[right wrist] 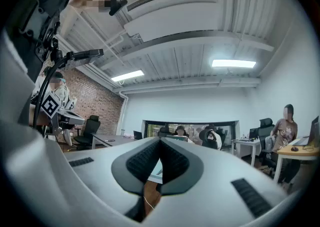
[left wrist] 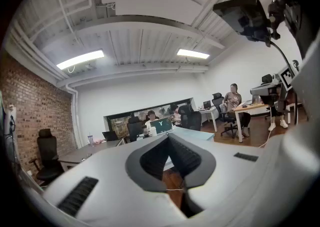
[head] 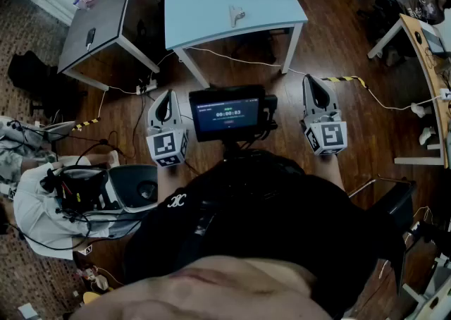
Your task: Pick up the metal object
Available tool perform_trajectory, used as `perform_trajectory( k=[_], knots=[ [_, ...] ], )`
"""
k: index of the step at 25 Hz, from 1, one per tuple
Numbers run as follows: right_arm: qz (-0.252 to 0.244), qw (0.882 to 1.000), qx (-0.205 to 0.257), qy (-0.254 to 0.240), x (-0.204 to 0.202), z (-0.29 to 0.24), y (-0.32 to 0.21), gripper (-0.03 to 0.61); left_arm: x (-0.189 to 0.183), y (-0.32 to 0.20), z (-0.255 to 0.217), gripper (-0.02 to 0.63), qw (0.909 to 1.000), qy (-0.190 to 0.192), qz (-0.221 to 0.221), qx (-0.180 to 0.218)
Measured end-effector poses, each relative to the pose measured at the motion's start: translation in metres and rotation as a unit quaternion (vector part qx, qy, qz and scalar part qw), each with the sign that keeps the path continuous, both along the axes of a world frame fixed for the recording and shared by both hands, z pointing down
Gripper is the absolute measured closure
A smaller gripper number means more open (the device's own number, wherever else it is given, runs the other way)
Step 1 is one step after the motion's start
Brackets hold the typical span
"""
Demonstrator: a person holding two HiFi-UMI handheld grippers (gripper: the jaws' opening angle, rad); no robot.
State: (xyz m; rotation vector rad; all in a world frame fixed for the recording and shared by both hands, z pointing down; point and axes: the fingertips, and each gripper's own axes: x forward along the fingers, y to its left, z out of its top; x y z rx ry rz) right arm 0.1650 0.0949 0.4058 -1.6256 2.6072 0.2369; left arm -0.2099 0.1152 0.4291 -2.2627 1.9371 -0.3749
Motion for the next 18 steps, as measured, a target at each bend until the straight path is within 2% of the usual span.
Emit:
perform_trajectory(
  k=[4, 10, 14, 18],
  knots=[
    [-0.002, 1.0, 0.001, -0.002, -0.009, 0.0, -0.002, 0.598, -0.002, -0.003, -0.002, 0.603, 1.0, -0.004, 0.008, 0.004],
    [0.006, 1.0, -0.012, -0.016, -0.061, 0.006, 0.0, 0.598, -0.052, -0.02, 0.001, 0.603, 0.9997, -0.008, 0.022, 0.003],
    [0.008, 0.999, -0.033, -0.004, -0.066, 0.018, -0.011, 0.598, -0.054, -0.035, 0.0, 0.603, 0.9996, -0.001, 0.029, 0.003],
    [0.012, 0.999, -0.042, -0.015, -0.068, 0.026, -0.037, 0.598, -0.054, -0.058, 0.012, 0.603, 0.9993, -0.009, 0.034, -0.011]
  ],
)
